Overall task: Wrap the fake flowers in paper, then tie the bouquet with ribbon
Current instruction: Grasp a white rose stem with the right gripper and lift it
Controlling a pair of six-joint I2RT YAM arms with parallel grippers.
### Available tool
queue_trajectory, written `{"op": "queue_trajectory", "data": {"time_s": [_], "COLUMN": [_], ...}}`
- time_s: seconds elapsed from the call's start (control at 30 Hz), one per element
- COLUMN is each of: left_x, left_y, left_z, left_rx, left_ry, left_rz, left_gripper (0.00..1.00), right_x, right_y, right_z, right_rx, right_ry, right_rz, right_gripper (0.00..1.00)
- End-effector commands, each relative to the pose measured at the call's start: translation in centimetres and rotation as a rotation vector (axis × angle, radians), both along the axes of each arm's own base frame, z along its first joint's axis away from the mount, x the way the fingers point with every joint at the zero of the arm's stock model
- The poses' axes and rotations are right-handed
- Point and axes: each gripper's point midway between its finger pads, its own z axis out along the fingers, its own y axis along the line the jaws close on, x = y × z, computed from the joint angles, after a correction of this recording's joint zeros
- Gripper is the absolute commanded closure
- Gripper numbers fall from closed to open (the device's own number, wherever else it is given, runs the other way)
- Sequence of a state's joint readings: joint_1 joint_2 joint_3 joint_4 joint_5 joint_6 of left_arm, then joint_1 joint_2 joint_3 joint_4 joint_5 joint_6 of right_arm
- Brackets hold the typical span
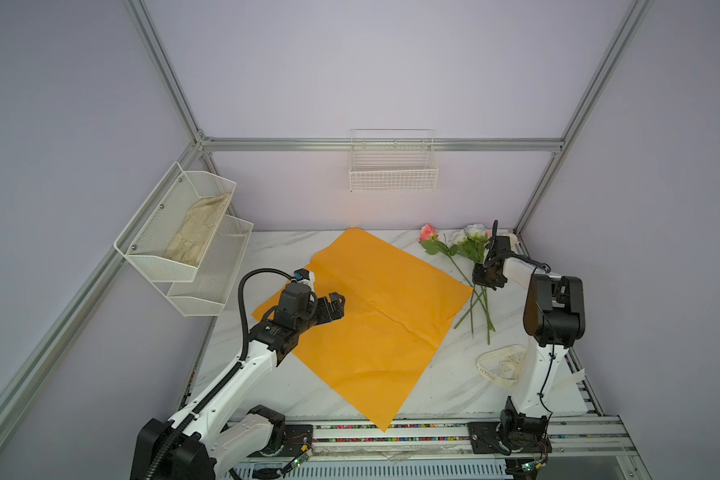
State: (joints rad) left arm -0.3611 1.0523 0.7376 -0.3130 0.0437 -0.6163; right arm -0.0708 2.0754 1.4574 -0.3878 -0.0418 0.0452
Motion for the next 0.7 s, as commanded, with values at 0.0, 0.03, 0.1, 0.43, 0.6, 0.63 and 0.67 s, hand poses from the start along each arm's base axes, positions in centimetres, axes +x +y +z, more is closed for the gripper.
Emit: {"op": "queue_trajectory", "data": {"time_s": [0.0,0.03,0.1,0.43,0.6,0.63,0.67], "left_x": [-0.6,-0.7,-0.8,-1.2,-1.7,-1.8,-2.0], "left_y": [0.7,0.7,0.8,2.0,4.9,5.7,6.2], "left_z": [-1.1,-1.1,-1.2,-1.4,-1.9,-1.9,-2.0], "left_rx": [0.022,0.022,0.020,0.044,0.111,0.124,0.135], "left_ry": [0.005,0.006,0.005,-0.001,0.041,0.049,0.056], "left_rz": [0.009,0.010,0.013,0.061,0.201,0.239,0.260], "left_gripper": [0.00,0.00,0.00,0.00,0.00,0.00,0.00], "right_x": [-0.3,-0.2,-0.1,-0.8,-2.1,-2.4,-2.7], "right_y": [0.0,-0.1,0.0,3.2,9.9,11.8,13.7], "right_z": [1.6,2.2,3.5,11.2,15.1,15.6,15.8], "right_rx": [-0.039,-0.044,-0.054,0.122,0.422,0.477,0.509], "right_ry": [-0.012,-0.027,-0.056,-0.201,-0.313,-0.324,-0.331], "right_rz": [0.039,0.042,0.057,0.095,0.158,0.174,0.187], "right_gripper": [0.91,0.93,0.96,1.00,1.00,1.00,1.00]}}
